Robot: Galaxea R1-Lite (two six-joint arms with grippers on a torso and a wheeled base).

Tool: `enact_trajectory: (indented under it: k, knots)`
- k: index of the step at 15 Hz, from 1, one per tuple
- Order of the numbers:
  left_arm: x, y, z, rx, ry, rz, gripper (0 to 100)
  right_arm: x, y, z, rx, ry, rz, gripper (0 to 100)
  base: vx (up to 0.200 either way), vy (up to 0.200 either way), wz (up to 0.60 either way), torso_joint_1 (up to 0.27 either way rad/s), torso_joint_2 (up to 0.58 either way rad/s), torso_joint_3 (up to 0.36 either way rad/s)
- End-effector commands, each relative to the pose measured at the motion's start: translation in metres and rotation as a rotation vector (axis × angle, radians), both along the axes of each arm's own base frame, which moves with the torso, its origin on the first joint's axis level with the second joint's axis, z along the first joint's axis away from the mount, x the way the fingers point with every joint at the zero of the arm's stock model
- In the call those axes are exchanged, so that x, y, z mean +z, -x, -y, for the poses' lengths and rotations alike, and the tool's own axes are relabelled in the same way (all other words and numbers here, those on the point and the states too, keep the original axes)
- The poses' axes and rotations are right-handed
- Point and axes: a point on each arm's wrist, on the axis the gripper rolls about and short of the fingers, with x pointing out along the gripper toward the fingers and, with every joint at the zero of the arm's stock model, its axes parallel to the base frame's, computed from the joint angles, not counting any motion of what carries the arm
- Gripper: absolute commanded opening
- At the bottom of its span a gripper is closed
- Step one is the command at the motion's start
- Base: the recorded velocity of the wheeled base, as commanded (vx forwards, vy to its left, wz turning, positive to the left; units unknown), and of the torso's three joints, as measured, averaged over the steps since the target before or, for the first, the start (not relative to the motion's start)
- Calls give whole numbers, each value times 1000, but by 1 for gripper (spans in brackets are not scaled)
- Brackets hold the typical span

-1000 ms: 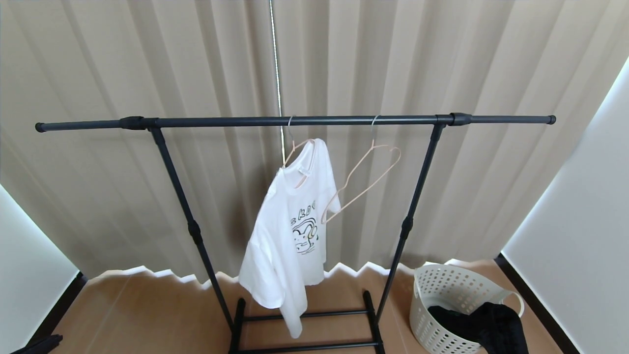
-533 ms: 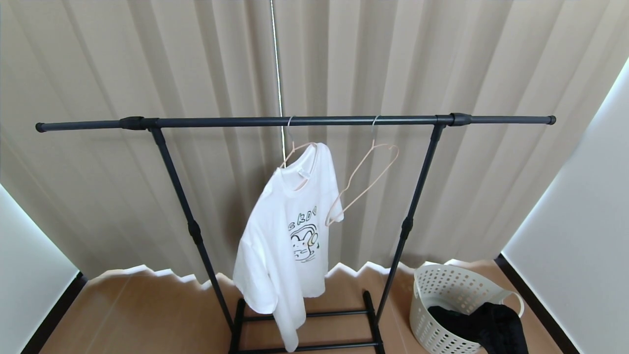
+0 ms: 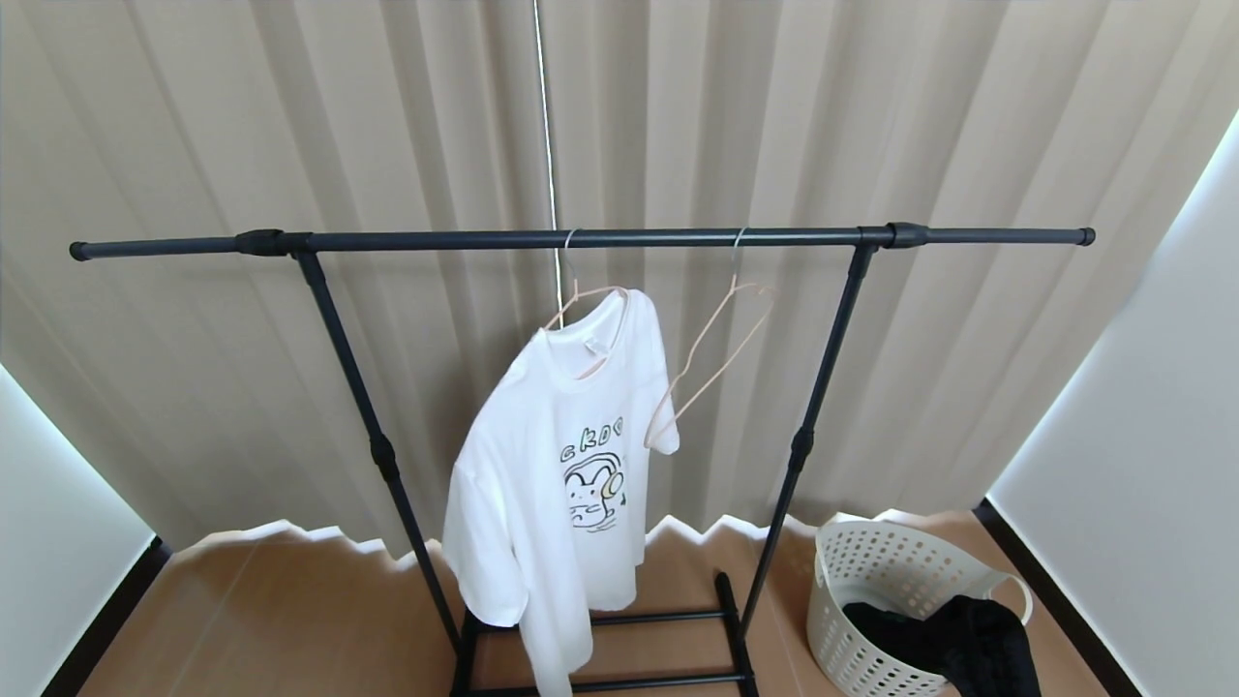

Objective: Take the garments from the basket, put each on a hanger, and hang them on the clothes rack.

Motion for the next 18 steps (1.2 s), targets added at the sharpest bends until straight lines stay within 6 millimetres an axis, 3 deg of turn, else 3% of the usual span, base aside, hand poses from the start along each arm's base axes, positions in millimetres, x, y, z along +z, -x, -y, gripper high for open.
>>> enact_trajectory:
  k: [1, 5, 7, 9, 13, 18]
  knots:
    - [-1, 1, 1, -25, 18, 8, 100, 0, 0, 0, -2, 2, -1, 100, 0, 0, 0, 0, 0, 0]
    - [-1, 2, 1, -47, -54, 16, 100, 0, 0, 1, -25, 2, -1, 100, 0, 0, 0, 0, 0, 0]
    - [-1, 2, -1, -176, -47, 19, 100, 0, 0, 1, -34, -3, -3, 100, 0, 0, 0, 0, 0, 0]
    - [-1, 2, -2, -199, -38, 8, 100, 0, 0, 1, -34, -1, -3, 100, 0, 0, 0, 0, 0, 0]
    - [-3, 8, -3, 35, -62, 92, 100, 0, 0, 2, -79, -4, -3, 100, 0, 0, 0, 0, 0, 0]
    - [-3, 9, -3, 13, 40, 90, 100, 0, 0, 2, -91, -80, 0, 100, 0, 0, 0, 0, 0, 0]
